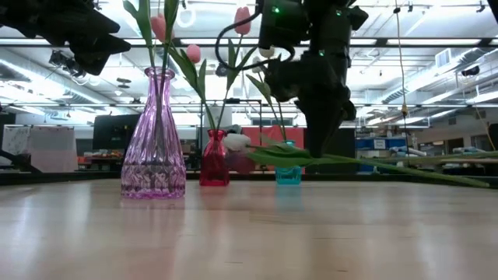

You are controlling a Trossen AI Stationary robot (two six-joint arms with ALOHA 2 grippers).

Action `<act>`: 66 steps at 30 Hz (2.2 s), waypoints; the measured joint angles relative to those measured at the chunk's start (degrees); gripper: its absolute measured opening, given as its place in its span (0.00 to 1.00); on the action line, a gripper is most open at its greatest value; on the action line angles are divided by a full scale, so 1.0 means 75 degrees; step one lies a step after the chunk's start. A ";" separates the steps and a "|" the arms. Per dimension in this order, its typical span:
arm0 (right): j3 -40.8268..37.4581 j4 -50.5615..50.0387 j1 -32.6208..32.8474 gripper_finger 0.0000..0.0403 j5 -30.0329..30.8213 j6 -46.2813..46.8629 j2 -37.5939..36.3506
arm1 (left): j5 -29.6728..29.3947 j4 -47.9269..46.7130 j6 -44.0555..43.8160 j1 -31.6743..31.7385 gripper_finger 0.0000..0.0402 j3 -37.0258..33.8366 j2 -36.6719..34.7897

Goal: Sort flowers into vase by color
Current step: Put the white flower into the blue vase

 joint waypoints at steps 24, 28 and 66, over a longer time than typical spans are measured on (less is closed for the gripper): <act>-0.1108 -0.0473 -0.0072 0.31 0.0975 0.0291 0.0002 | -0.0058 -0.0373 0.0205 0.0003 0.45 0.0000 0.0002; -0.1108 -0.0421 -0.0231 0.29 0.1161 0.0026 0.0002 | -0.0092 -0.0375 0.0110 0.0003 0.45 0.0000 0.0002; -0.1394 -0.0282 -0.1133 0.02 0.1806 -0.0624 -0.0874 | -0.0162 -0.0616 -0.0053 -0.0003 0.45 0.0000 -0.0013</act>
